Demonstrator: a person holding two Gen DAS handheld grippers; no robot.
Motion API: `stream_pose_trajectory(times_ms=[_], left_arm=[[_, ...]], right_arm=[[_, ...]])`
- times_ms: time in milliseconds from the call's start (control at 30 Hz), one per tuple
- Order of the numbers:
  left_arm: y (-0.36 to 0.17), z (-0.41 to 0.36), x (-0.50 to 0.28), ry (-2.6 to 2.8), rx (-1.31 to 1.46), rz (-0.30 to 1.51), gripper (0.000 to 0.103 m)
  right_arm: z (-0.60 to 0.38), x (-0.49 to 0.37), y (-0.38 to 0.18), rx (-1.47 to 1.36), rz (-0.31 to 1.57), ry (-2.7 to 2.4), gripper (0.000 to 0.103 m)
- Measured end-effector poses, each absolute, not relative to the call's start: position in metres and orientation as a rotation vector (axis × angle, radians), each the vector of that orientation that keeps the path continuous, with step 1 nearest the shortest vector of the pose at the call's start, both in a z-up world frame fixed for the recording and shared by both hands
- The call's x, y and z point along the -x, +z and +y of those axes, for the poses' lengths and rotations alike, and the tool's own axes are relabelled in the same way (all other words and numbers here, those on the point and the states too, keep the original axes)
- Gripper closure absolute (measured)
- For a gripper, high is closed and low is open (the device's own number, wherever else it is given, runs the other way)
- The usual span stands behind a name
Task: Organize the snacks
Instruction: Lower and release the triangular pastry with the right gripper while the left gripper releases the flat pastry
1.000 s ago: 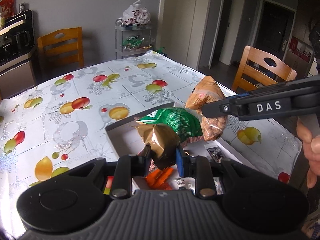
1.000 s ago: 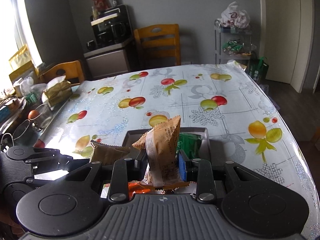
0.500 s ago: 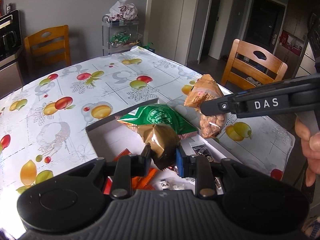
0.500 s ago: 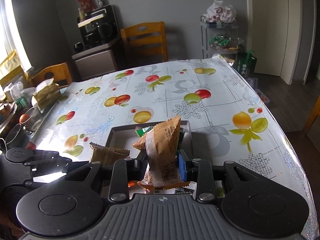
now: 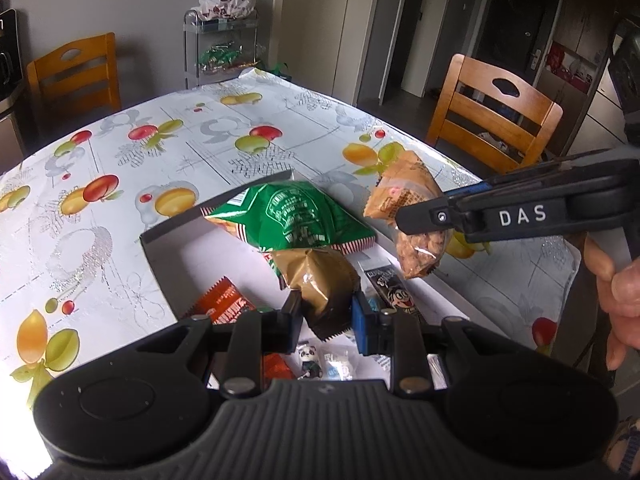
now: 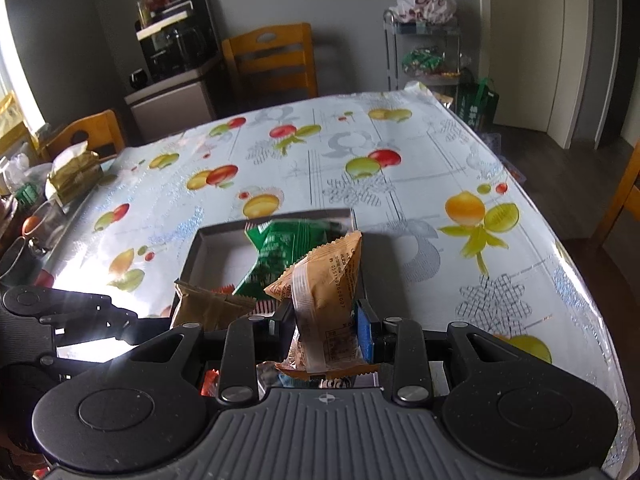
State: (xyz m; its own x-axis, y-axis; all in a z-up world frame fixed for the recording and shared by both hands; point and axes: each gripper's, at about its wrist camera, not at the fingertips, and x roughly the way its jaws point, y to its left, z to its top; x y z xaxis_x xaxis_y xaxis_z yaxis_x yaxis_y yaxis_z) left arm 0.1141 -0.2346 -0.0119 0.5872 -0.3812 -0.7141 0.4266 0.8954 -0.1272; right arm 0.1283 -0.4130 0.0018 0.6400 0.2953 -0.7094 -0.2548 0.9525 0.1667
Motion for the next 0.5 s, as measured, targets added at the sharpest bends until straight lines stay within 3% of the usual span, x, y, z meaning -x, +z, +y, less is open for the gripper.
stream_pose_trajectory(times_ms=[500], left_arm=[[-0.021, -0.227, -0.114, -0.442, -0.053, 0.873, 0.08]], right_arm=[[-0.397, -0.13, -0.014, -0.009, 0.886, 0.361, 0.069]])
